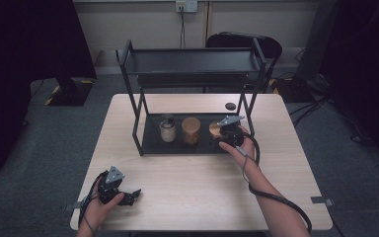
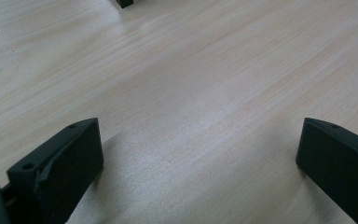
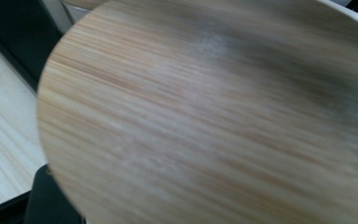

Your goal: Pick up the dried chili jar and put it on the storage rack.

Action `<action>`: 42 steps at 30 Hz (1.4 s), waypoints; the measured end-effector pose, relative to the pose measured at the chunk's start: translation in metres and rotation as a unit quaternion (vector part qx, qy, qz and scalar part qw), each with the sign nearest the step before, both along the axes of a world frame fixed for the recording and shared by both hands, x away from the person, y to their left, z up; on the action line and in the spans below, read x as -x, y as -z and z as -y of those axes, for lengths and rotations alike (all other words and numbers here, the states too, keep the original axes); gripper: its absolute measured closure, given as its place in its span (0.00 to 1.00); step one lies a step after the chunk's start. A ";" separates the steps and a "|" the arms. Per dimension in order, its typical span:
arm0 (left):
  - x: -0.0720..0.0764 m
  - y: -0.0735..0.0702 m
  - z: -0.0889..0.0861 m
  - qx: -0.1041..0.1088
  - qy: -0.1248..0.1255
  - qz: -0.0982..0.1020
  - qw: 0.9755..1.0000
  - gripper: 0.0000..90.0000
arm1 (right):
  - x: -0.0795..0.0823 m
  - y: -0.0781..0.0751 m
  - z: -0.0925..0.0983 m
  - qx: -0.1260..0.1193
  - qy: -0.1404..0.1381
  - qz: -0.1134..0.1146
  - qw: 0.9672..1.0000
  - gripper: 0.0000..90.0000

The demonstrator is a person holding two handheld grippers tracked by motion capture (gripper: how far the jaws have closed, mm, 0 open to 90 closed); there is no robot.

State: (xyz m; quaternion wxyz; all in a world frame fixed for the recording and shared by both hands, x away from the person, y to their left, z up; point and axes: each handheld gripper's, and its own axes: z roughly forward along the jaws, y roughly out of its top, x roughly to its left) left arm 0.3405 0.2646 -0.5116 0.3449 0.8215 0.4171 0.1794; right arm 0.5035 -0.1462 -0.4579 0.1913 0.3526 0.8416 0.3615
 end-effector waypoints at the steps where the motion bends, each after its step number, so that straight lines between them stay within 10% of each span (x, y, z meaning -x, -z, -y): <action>1: 0.000 0.000 0.000 0.000 0.000 0.000 1.000 0.00 | 0.000 0.000 0.000 -0.001 0.001 0.000 1.000 0.28; 42: 0.000 0.000 0.000 0.000 0.000 0.000 1.000 0.00 | -0.021 0.012 -0.010 0.000 0.020 -0.006 1.000 0.28</action>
